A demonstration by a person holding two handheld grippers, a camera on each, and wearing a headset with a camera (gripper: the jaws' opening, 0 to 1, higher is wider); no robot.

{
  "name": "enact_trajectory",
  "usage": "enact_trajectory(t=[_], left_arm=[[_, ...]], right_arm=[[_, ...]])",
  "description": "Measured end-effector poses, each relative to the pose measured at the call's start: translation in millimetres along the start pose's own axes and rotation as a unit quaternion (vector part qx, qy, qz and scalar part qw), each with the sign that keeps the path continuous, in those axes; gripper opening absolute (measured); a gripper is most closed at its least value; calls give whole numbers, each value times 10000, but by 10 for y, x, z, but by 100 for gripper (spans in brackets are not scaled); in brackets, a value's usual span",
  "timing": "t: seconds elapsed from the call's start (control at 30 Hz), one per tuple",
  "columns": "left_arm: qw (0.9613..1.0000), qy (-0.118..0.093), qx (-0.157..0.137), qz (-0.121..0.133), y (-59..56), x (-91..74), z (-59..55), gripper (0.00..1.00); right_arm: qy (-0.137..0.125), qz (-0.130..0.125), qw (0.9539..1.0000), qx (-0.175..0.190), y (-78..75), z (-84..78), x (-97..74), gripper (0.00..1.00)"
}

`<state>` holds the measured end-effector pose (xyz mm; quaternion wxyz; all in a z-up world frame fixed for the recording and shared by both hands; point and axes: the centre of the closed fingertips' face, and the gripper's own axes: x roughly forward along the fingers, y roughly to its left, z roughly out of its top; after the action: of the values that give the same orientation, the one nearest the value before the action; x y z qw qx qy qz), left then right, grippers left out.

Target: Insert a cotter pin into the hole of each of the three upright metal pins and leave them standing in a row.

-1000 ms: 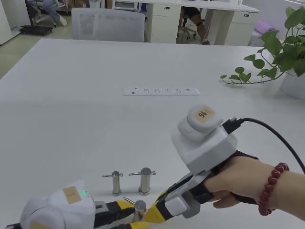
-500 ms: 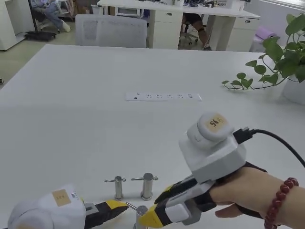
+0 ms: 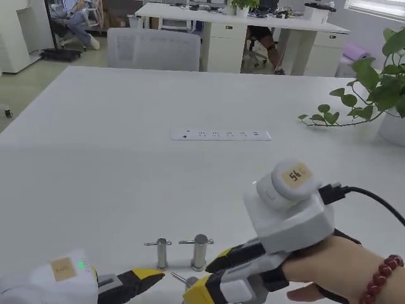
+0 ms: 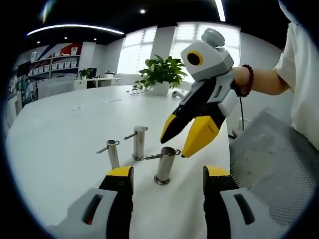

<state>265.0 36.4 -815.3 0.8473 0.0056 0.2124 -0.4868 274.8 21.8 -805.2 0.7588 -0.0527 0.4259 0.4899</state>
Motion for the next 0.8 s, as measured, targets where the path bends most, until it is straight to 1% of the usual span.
enact_trajectory(t=[0.13, 0.27, 0.37, 0.6, 0.8], left_arm=[[10000, -58, -1, 14, -18, -62, 36, 60], [9999, -90, -32, 56, -8, -107, 52, 64], [9999, -108, -68, 90, -1, -131, 64, 68], [9998, -101, -97, 132, -24, -190, 93, 76], [9997, -126, -115, 146, -37, -226, 119, 81]], right_arm=[[13, -84, 9998, -201, 11, -19, 39, 38], [-4, -126, 9995, -293, 21, -26, 71, 37], [-48, -150, 9993, -344, 25, -16, 100, 36], [-89, -226, 9989, -392, 39, -16, 159, 34], [-78, -311, 9985, -449, 33, -21, 191, 29]])
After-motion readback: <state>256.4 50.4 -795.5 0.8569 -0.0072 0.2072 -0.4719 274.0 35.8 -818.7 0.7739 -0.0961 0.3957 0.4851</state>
